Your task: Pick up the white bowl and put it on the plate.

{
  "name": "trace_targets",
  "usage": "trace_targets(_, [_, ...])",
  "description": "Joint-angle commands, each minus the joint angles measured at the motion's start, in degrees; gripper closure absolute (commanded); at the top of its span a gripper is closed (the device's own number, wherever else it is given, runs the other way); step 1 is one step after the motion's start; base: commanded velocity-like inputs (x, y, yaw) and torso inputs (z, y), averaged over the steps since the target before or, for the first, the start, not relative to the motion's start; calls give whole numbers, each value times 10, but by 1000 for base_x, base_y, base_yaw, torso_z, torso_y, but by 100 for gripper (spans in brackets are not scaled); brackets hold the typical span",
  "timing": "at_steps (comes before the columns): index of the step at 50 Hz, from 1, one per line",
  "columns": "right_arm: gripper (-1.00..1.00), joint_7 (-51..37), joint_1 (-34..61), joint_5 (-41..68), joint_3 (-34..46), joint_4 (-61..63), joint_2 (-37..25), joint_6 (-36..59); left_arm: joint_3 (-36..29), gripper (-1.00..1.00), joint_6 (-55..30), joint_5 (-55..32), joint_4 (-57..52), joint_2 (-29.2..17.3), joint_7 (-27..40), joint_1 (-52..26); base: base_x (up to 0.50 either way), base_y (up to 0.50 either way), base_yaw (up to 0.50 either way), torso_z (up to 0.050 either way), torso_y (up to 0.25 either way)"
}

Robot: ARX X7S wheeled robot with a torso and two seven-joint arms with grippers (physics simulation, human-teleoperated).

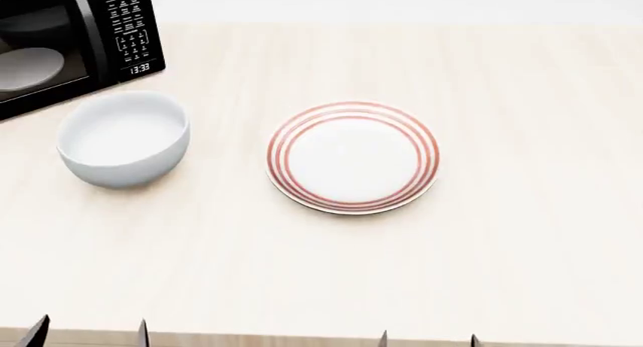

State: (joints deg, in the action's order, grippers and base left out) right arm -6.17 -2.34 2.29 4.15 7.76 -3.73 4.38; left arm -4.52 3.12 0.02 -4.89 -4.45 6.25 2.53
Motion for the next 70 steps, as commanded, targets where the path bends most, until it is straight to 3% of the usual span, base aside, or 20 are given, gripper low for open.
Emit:
trace_targets(1, [-100,-34,-27,8,0,104,-4,41,-9,-100,2,21,-105,-16,26,35,0,0,0,0,0])
trace_targets(4, [-100,-44,-38,0,4,159,-9,66,2,-100,-47,-34,-159,-15,13,41,0,0,0,0,0])
trace_targets(7, [-100,-48,-49,-2,6,209,-15,89,-10,-100,-42,7,-187,-24,26,52,0,0,0,0,0])
trace_targets(21, [-100,-68,-61,-13,21,323,-33,158,-20,-100,-107,-1,-314,-38,33,72,0,0,0,0,0])
trace_targets(50, [-100,-87,-66,-19,46,356,-52,162,-19,-100,-118,1,-358,-56,58,79,4,0,0,0,0])
trace_targets(70, [-100,-96,-67,-6,52,359,-59,166,-28,-100,-113,6,-354,-65,70,80,493,0,0,0,0])
